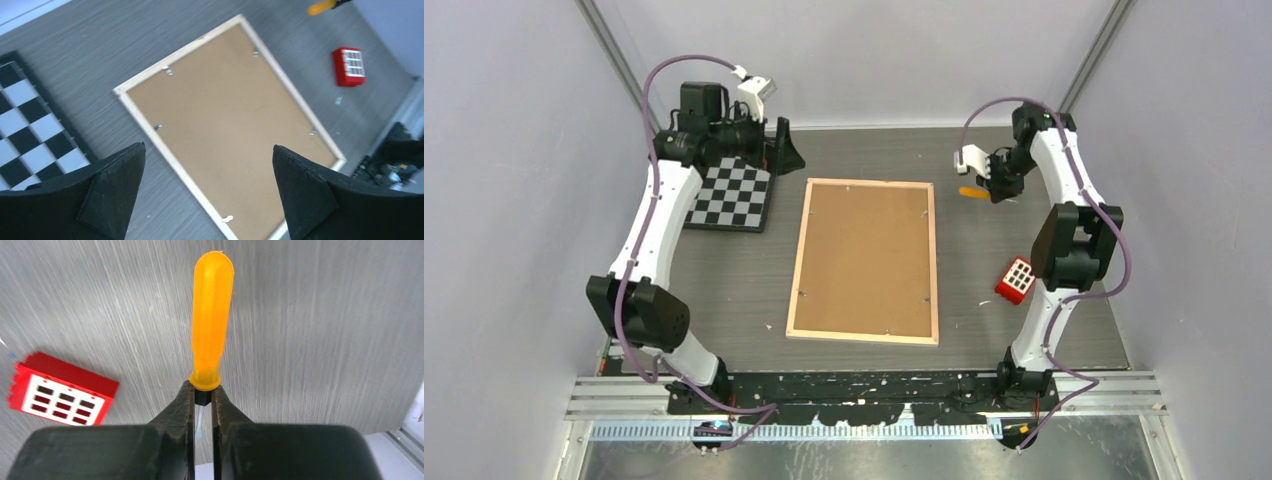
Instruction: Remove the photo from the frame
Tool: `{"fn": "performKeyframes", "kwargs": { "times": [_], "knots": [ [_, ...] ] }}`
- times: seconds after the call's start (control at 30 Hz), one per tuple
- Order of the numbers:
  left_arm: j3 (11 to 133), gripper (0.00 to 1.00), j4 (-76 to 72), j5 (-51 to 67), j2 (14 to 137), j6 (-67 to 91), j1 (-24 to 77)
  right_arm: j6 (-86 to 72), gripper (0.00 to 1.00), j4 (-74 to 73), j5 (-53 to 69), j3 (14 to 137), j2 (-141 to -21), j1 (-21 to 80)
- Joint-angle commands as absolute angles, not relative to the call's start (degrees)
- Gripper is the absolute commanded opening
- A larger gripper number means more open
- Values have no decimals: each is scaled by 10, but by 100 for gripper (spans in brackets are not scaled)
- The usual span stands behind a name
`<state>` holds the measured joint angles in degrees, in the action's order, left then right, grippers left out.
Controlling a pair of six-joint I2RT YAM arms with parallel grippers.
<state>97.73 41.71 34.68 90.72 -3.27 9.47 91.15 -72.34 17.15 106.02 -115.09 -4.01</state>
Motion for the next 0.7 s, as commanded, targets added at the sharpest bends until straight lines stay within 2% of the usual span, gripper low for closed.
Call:
{"fn": "performKeyframes", "kwargs": {
  "times": [0.0,0.23,0.5,0.67],
  "knots": [
    [1038,100,515,480,954,8,94,790,1,-795,284,1105,-1086,8],
    [949,100,357,585,945,230,112,545,1,-669,354,1052,-993,136],
    [901,93,349,622,973,267,168,409,0,-593,354,1003,-945,263],
    [884,83,322,624,972,265,192,352,0,-574,362,996,-946,305]
  ]
}}
